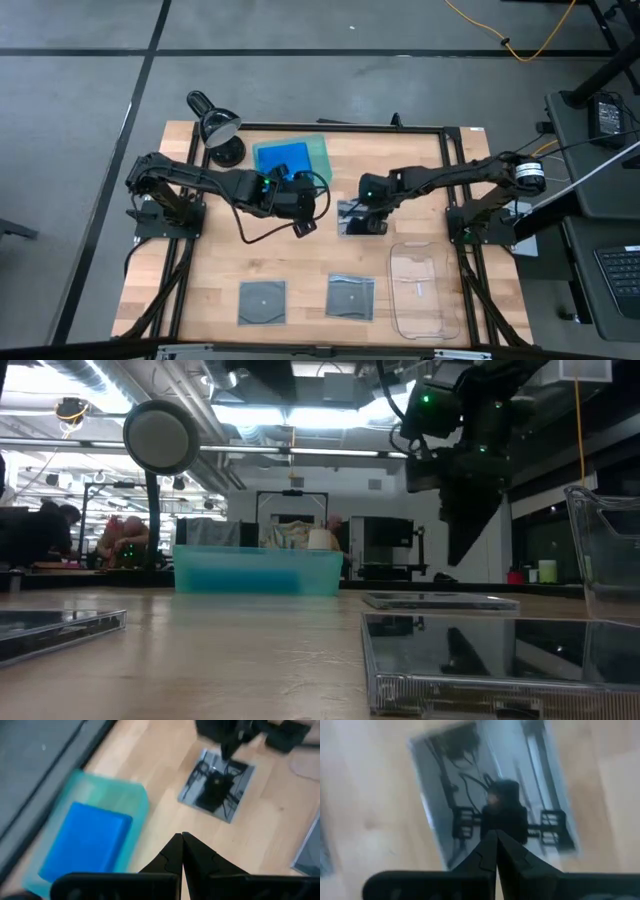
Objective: Pick & place jewel cases by type
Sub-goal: Put the top black CD case into the transparent bin
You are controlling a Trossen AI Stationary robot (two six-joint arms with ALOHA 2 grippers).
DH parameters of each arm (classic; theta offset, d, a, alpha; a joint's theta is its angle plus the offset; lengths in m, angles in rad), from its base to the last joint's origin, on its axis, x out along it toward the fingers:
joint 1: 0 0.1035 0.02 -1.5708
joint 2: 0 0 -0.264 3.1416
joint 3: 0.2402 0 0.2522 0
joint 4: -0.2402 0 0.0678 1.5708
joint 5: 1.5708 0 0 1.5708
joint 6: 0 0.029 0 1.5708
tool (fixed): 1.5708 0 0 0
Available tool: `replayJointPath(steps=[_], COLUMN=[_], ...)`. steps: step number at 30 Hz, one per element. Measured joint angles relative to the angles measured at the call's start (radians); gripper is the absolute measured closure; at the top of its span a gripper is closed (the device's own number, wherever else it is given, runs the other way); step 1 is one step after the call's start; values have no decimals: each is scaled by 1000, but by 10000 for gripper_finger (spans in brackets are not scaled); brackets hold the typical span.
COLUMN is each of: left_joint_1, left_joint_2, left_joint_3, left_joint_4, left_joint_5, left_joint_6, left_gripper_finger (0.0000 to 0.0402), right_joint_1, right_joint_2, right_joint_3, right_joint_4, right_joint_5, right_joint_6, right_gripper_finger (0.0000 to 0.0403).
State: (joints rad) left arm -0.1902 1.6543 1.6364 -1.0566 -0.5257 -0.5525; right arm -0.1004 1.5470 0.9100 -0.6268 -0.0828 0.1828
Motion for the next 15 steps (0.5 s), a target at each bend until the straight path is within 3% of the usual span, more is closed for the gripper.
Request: replayJointPath(steps=[10, 15], left_joint_1=[14, 33], left_joint_2=[0, 0], left_joint_3=[-208, -254], left_joint_4=[168, 240], left_joint_5=[74, 133], left_joint_6=[-225, -257], left_gripper_finger=[397, 393], right_joint_1=[-62, -88], right_joint_2=[1, -5], right_joint_3=[-7, -109], right_joint_4=[-72, -66], right_joint_5=[16, 11], right_joint_6=[-95, -101], right_gripper_finger=[393, 393])
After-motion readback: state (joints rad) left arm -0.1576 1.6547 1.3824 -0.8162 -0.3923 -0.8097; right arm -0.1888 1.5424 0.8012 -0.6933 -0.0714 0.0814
